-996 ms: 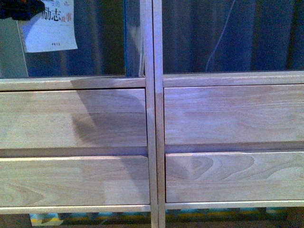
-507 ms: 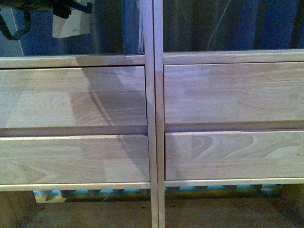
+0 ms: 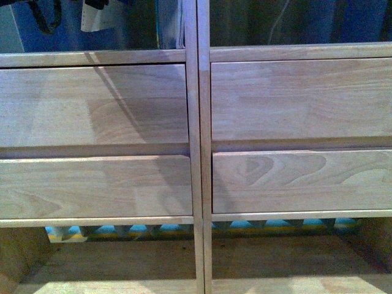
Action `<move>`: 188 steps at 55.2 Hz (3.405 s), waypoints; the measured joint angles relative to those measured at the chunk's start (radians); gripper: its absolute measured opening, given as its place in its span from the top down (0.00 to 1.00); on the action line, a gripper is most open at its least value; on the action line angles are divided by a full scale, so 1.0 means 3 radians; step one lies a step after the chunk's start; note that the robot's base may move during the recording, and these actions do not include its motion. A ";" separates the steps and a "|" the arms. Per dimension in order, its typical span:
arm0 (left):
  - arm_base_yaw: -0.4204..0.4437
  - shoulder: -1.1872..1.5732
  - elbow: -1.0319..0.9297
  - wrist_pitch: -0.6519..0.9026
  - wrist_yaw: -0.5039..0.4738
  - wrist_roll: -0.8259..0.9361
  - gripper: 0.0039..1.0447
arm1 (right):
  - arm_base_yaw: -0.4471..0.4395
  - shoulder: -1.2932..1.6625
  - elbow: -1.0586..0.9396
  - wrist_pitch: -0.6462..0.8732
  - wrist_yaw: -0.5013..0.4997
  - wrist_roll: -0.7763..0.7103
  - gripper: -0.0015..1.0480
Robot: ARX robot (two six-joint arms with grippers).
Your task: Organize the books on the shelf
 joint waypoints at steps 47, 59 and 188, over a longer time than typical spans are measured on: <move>-0.0202 0.0184 0.0183 -0.0099 -0.0407 -0.0314 0.78 | 0.0001 -0.0375 -0.0524 0.0156 0.0004 -0.0015 0.97; -0.0258 0.0106 0.0015 -0.0098 -0.0345 -0.0416 0.37 | 0.0003 -0.0493 -0.0650 0.0182 0.0004 -0.0014 0.97; 0.0532 -0.7060 -0.6610 -0.1090 -0.0080 -0.1452 0.98 | 0.0001 -0.0562 -0.0693 0.0183 0.0006 -0.0015 0.97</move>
